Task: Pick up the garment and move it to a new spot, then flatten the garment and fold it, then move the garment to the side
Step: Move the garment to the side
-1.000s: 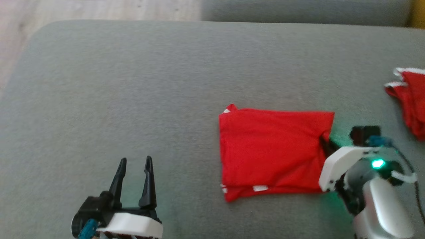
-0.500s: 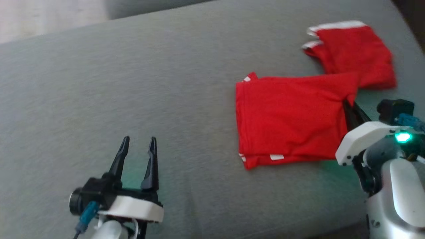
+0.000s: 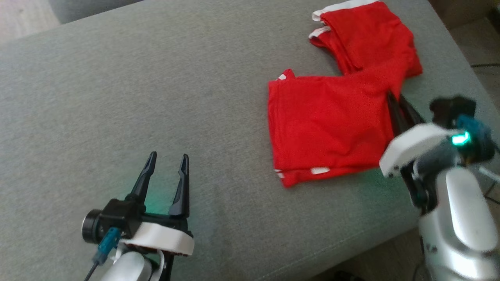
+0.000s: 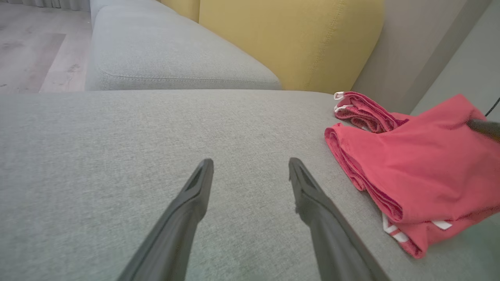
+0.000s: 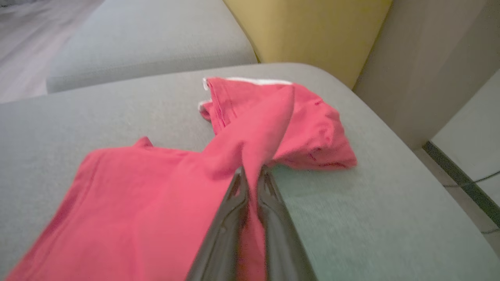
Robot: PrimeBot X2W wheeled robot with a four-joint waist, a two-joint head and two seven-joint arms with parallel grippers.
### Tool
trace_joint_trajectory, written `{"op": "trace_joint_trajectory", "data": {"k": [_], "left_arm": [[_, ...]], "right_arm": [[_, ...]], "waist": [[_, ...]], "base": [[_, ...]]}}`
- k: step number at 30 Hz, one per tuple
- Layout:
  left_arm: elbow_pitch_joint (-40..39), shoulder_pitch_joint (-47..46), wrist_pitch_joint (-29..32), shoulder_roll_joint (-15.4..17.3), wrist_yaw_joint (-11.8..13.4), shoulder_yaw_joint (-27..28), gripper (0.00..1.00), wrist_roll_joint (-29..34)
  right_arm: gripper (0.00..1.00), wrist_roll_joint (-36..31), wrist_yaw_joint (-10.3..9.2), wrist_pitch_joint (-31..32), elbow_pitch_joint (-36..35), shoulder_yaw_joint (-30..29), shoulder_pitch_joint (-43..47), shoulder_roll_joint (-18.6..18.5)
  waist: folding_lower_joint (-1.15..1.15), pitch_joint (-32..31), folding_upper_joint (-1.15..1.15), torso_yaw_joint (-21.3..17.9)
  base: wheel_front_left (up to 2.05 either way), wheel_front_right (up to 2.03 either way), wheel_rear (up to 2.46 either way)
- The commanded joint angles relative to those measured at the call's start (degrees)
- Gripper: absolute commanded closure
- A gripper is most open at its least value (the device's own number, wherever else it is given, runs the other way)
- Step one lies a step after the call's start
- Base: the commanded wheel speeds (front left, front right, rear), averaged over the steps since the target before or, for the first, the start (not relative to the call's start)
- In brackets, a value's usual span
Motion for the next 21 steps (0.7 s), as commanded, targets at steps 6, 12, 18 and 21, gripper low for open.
{"op": "trace_joint_trajectory", "data": {"k": [6,12,18,21], "left_arm": [[-1.69,-1.75,-0.69,0.71,0.35,1.84,0.00,-0.19],[-1.36,-1.53,-1.47,0.06,0.44,1.97,0.00,-0.63],[-0.89,-1.51,-2.33,-0.67,0.40,1.92,0.00,-0.89],[-0.92,-1.83,-2.54,-0.87,0.29,1.71,0.00,-0.76]], "right_arm": [[1.00,-0.34,-0.04,1.26,-3.63,3.42,-8.58,-1.79],[1.00,-0.36,-0.04,3.75,-1.52,2.18,-13.29,-4.77],[1.00,0.47,-0.04,6.44,2.72,-0.35,-18.94,-11.72],[1.00,0.55,-0.04,8.16,3.88,-2.01,-20.47,-15.65]], "waist": [[-0.01,-1.06,0.00,3.64],[-0.01,-1.35,0.00,6.72],[-0.01,-0.79,0.00,10.81],[-0.01,-0.19,0.00,12.48]], "base": [[0.00,0.00,0.00],[0.00,0.00,0.00],[0.00,0.00,0.00],[0.00,0.00,0.00]]}}
